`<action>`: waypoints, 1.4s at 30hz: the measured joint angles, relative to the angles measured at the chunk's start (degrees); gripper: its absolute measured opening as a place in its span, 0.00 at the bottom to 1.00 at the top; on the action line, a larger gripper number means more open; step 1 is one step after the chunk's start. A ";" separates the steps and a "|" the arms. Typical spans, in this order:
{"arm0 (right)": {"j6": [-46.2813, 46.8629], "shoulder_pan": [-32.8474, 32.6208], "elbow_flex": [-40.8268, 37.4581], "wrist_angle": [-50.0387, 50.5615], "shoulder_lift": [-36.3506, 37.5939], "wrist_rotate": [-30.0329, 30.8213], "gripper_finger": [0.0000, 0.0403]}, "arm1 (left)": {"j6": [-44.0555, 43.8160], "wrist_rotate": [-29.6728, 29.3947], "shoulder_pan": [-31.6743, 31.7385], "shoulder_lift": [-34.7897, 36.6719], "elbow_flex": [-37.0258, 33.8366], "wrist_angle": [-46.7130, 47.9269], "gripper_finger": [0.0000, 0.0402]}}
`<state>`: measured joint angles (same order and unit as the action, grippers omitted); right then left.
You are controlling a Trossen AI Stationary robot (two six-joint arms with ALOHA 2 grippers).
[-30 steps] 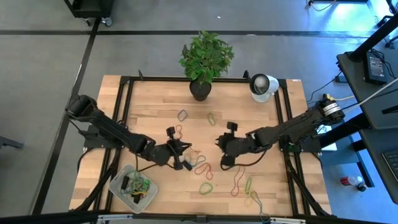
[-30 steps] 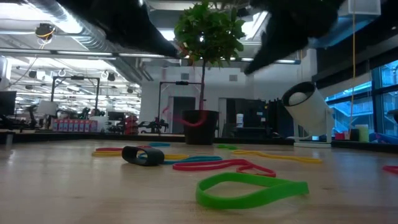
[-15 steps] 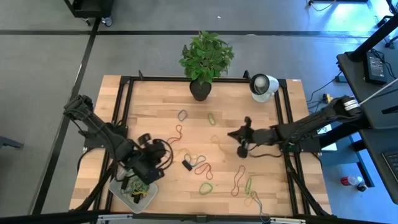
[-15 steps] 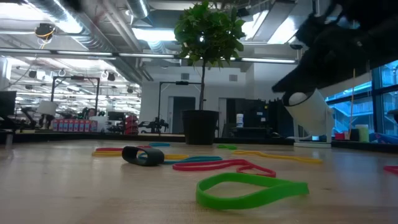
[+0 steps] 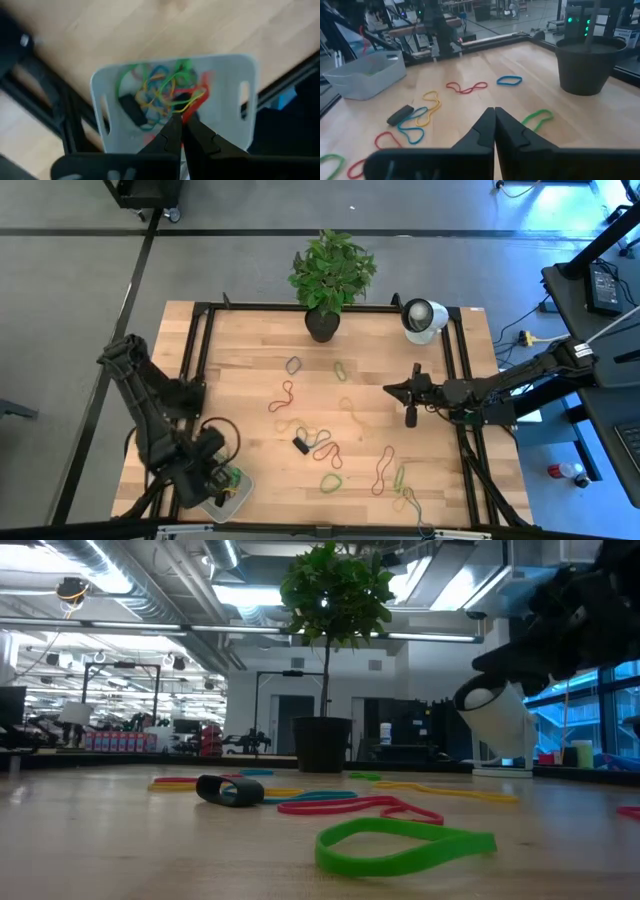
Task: Pick and place rubber bands into bin
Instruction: Put the red rubber band into the gray bin, then put the top right yellow rubber band into the gray bin
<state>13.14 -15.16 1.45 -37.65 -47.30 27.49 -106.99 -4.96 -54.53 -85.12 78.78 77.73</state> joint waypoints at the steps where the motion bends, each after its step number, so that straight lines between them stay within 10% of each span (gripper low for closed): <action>1: 0.14 0.00 0.07 0.09 0.19 0.00 0.01 | -2.50 0.05 -1.16 -0.19 -0.74 -0.17 0.01; 17: 3.33 0.00 0.44 0.24 0.16 -0.10 0.01 | -8.71 3.31 -6.40 -4.46 -19.10 -22.28 0.02; 34: 2.91 0.00 0.44 -0.28 0.15 -0.07 0.02 | -8.06 15.89 -1.27 -1.26 -19.17 -17.32 0.34; 42: 1.19 0.00 0.44 -0.28 0.15 -0.02 0.02 | -0.63 4.27 6.08 7.83 -18.53 -10.95 0.35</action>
<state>14.33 -15.16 1.89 -37.93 -47.16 27.46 -107.61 -0.69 -48.45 -77.30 60.25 66.78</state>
